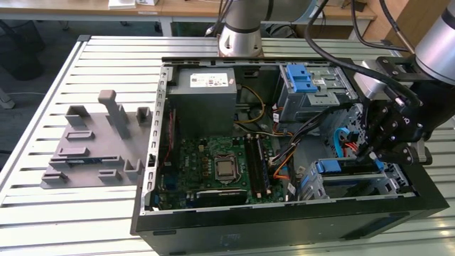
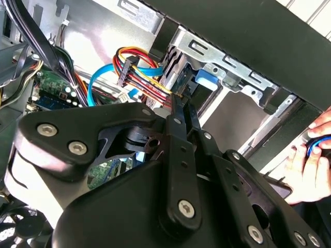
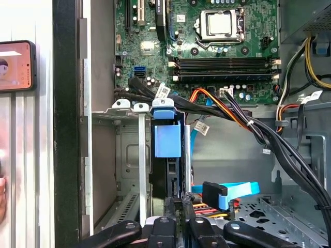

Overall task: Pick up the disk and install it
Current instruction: 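Insert the first disk wire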

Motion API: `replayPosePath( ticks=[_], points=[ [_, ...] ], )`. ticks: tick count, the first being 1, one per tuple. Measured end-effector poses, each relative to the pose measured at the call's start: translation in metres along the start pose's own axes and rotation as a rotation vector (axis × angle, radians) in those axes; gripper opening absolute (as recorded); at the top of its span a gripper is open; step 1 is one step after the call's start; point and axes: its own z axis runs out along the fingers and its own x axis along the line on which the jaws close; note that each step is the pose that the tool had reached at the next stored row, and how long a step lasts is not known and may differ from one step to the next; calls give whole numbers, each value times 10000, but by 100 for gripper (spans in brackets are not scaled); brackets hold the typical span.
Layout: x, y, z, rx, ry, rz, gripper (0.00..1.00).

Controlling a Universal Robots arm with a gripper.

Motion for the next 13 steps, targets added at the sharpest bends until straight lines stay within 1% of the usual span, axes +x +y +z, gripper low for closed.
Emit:
replayPosePath(
  ticks=[13],
  points=[
    [9, -14, 6, -51, 4, 43, 16]
  ],
)
